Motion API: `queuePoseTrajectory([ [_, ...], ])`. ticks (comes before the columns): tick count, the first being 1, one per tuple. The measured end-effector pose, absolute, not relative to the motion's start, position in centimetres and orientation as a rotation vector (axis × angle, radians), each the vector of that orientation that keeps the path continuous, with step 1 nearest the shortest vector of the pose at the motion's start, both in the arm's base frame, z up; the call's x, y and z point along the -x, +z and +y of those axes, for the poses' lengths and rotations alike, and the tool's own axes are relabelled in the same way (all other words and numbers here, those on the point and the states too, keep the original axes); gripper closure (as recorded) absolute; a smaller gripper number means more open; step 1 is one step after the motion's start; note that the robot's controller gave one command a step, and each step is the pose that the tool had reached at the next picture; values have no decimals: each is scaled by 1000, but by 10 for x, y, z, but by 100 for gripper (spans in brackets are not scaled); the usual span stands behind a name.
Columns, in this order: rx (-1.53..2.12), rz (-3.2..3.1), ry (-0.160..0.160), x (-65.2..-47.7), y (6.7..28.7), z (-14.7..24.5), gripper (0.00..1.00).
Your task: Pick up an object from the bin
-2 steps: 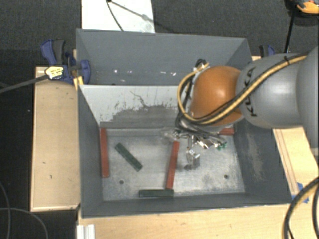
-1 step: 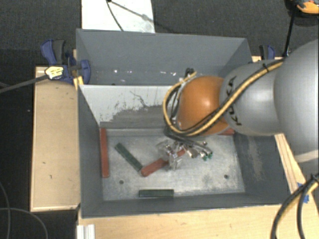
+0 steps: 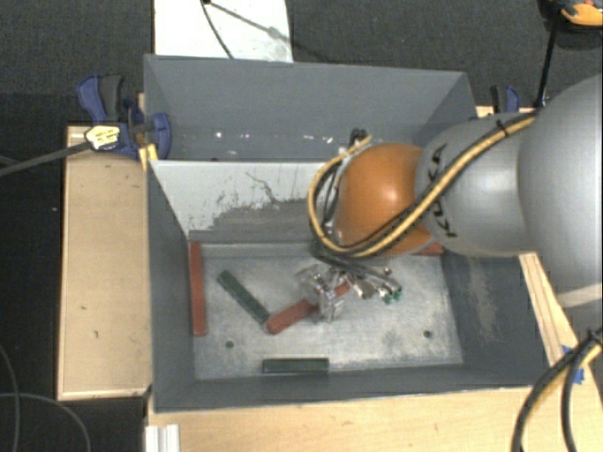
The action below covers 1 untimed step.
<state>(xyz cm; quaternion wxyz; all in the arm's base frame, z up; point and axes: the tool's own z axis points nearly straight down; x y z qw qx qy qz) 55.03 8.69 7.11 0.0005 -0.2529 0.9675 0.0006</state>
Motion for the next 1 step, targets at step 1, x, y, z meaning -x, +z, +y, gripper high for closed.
queuePoseTrajectory([
  [1, 795, 3041, 2, -549, 76, 87, 100],
])
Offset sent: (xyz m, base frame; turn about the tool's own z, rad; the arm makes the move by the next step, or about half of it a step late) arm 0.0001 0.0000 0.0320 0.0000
